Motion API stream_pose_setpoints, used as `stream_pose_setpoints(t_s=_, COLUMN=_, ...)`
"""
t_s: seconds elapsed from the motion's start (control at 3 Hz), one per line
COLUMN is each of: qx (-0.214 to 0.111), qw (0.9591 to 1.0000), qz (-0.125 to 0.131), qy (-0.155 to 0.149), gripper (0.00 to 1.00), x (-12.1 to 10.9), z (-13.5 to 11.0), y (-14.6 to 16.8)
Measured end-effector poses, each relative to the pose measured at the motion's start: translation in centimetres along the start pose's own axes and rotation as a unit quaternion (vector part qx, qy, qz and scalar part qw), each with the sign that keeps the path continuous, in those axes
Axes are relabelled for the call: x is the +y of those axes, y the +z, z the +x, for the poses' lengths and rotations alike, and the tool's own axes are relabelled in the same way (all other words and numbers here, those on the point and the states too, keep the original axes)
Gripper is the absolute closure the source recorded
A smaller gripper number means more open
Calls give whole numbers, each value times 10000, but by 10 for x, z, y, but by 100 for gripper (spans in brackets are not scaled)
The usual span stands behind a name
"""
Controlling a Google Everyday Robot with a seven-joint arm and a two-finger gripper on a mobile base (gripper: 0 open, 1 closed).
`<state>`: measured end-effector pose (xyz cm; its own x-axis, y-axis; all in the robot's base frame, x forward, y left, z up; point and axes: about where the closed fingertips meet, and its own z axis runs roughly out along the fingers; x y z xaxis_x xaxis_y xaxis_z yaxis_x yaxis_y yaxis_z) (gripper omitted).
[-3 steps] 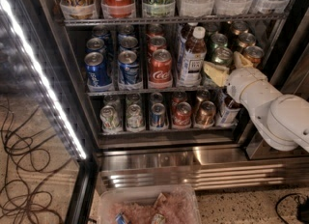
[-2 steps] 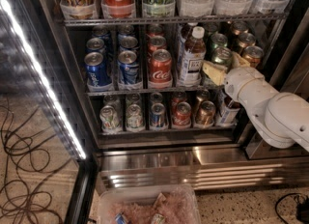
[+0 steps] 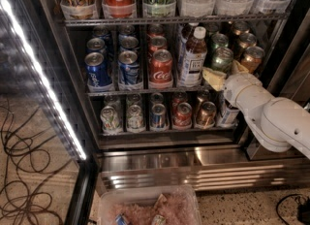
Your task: Pick green can from middle shelf of fridge
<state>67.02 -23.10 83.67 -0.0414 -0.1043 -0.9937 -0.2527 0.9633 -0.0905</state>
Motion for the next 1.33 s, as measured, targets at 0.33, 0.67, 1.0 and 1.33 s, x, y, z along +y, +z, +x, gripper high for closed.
stream_pose_setpoints(t_s=0.33, qx=-82, qw=9999, qz=130, qy=-36, gripper=32, x=-1, z=1, y=8)
stream_pose_setpoints(t_s=0.67, qx=-107, qw=9998, qz=133, qy=-50, gripper=31, x=-2, z=-2, y=8)
stream_pose_setpoints(t_s=1.0, qx=-174, qw=9998, qz=86, qy=-25, gripper=50, x=0, z=-9, y=4)
stream_pose_setpoints(t_s=1.33, qx=-175, qw=9998, qz=86, qy=-25, gripper=73, x=0, z=-9, y=4)
